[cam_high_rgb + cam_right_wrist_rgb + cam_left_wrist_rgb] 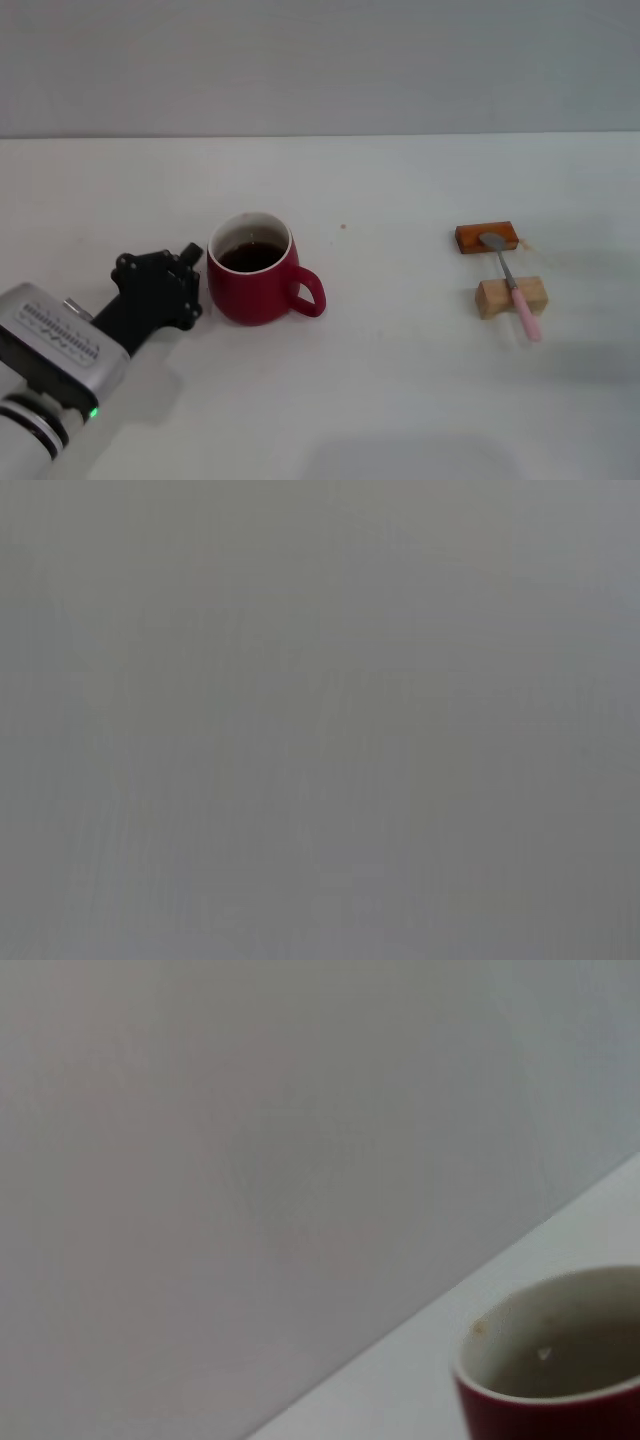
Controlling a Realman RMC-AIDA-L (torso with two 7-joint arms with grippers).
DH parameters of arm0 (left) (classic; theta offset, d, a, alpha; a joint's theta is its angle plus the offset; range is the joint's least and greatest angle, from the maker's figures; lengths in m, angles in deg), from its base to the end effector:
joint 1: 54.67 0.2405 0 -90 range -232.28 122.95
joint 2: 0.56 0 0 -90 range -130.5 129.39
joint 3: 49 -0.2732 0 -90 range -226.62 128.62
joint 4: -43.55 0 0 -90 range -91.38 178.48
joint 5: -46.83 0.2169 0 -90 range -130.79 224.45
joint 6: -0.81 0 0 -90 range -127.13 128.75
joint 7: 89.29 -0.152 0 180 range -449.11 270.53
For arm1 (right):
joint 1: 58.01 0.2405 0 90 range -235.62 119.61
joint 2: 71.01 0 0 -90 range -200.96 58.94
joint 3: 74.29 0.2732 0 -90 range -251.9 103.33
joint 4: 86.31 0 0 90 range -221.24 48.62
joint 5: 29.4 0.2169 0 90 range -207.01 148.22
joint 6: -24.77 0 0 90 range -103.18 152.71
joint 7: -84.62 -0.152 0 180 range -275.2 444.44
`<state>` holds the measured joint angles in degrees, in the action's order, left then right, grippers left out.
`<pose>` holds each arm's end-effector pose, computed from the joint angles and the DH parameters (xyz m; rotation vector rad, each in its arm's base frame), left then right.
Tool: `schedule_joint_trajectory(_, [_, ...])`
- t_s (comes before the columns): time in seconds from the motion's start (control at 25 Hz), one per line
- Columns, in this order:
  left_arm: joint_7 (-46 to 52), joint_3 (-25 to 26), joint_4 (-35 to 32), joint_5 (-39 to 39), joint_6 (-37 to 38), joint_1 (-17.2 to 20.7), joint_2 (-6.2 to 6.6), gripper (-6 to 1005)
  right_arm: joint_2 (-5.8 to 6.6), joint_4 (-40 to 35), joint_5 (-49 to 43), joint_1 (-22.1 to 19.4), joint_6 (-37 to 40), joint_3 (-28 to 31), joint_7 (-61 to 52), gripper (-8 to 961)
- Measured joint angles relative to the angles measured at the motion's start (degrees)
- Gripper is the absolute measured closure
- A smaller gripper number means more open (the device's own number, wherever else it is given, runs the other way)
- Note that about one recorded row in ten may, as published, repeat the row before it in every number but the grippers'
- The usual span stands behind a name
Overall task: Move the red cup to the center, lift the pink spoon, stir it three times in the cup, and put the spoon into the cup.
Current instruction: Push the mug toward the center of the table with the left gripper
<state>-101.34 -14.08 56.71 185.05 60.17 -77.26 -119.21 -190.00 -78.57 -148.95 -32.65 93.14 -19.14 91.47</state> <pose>-0.3358 0.3175 -0.0901 -2.0086 -0.1540 -0.3578 0.3727 0.3505 0.0169 -1.3326 0.4471 0.4892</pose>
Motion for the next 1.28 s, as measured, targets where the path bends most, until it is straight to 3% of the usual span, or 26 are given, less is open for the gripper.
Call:
schedule_joint_trajectory(0.24, [0.01, 5.72, -0.59, -0.31, -3.71, -2.65, 0.12, 1000, -0.01, 0.07, -0.05, -0.05, 0.01, -0.12, -0.02, 421])
schedule_joint_trajectory(0.4, [0.01, 6.23, -0.91, -0.03, -6.75, -4.86, 0.16, 1000, -0.01, 0.04, -0.07, 0.04, 0.08, -0.13, -0.02, 422])
schedule_joint_trajectory(0.76, [-3.08, 1.70, 0.77, 0.20, -8.20, -6.15, -0.06, 1001, 0.08, 0.01, -0.02, 0.20, 0.01, 0.17, -0.02, 422])
schedule_joint_trajectory(1.28, [-3.65, -2.58, 4.79, 0.28, -6.94, -4.47, -0.16, 997, 0.17, -0.01, -0.07, 1.02, -0.35, -0.13, -0.01, 422])
